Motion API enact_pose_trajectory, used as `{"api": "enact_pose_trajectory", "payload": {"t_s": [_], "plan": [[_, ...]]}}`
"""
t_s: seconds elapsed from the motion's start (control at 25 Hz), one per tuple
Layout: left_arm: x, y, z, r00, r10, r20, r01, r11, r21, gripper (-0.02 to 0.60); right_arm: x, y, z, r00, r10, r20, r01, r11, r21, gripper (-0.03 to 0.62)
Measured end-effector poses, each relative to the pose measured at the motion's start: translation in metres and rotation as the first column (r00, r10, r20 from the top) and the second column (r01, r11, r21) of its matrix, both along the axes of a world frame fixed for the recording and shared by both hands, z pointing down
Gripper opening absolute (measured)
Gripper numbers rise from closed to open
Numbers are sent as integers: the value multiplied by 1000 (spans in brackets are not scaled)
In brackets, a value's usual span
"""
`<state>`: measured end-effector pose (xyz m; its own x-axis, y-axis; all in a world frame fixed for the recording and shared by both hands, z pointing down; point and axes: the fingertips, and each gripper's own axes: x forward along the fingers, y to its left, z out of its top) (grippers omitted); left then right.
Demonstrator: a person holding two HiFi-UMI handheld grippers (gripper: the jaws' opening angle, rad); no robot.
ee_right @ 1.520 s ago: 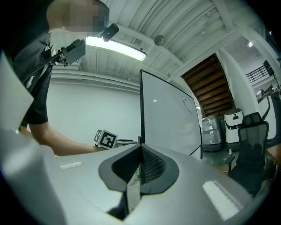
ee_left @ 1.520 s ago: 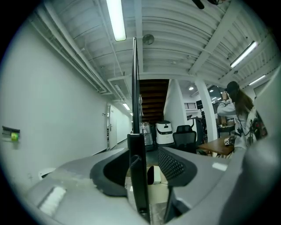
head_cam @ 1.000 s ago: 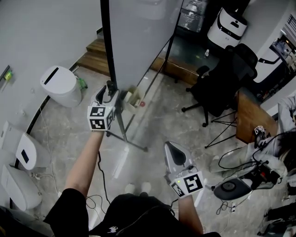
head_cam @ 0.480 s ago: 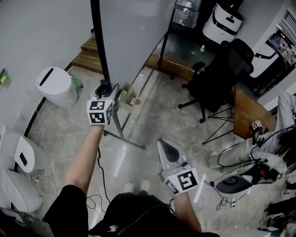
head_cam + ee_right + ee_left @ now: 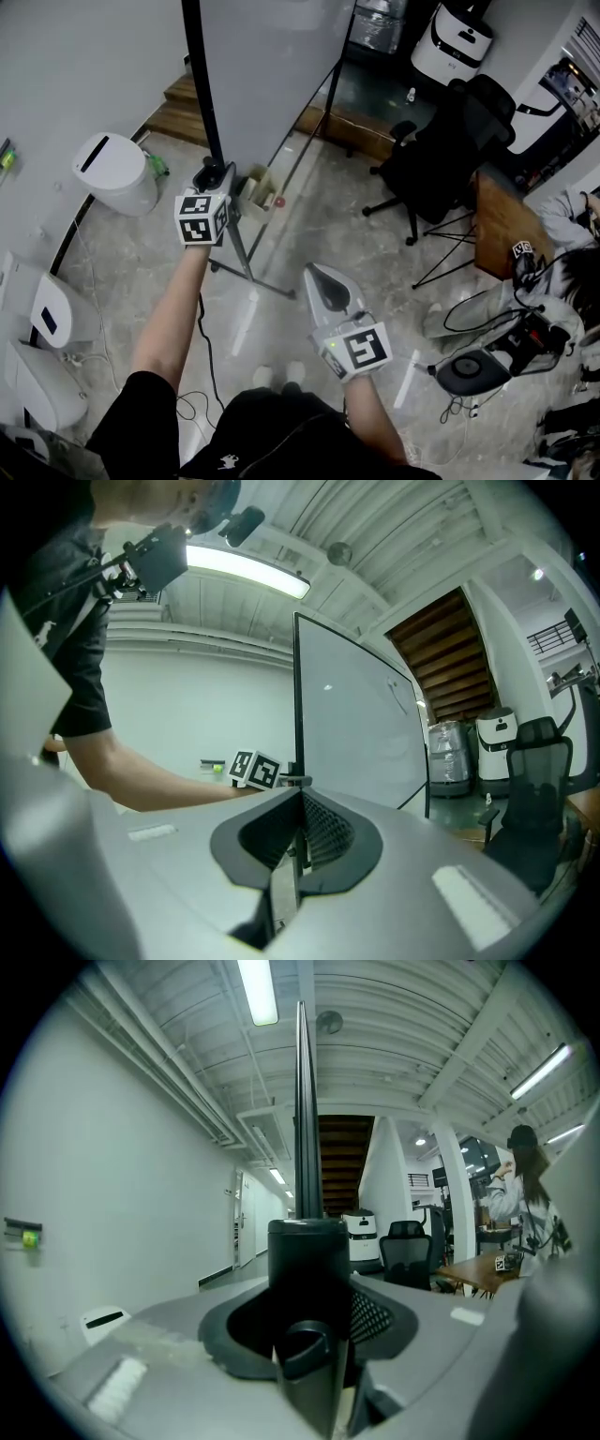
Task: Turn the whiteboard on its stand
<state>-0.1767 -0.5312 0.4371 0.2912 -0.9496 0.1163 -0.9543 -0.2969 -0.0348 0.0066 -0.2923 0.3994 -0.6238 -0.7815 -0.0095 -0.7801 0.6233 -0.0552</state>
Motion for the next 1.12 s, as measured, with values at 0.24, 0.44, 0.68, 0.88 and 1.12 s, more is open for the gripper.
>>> {"api": "enact_pose_trajectory", "payload": {"t_s": [0.24, 0.44, 0.68, 0.88, 1.12], "plan": [[-1, 0, 0, 1000, 4, -5, -4, 1000, -10, 178, -6, -8, 4, 1000, 11, -9, -12, 1000, -19, 9], [-3, 5, 0, 1000, -1, -10, 1, 1000, -15, 176, -7, -15, 4, 999, 48, 5, -48, 998, -35, 9], [-3, 16, -1, 1000, -2, -11, 1, 1000, -18, 176, -8, -8, 2, 999, 40, 17, -40, 999, -29, 9], [-6, 32, -1, 1000, -1, -14, 0, 1000, -17, 175, -11, 3, 3, 1000, 28, 11, -28, 999, -24, 9], [-10, 49, -1, 1000, -7, -18, 6, 1000, -22, 175, -11, 15, 4, 1000, 22, 3, -22, 999, -30, 9]]}}
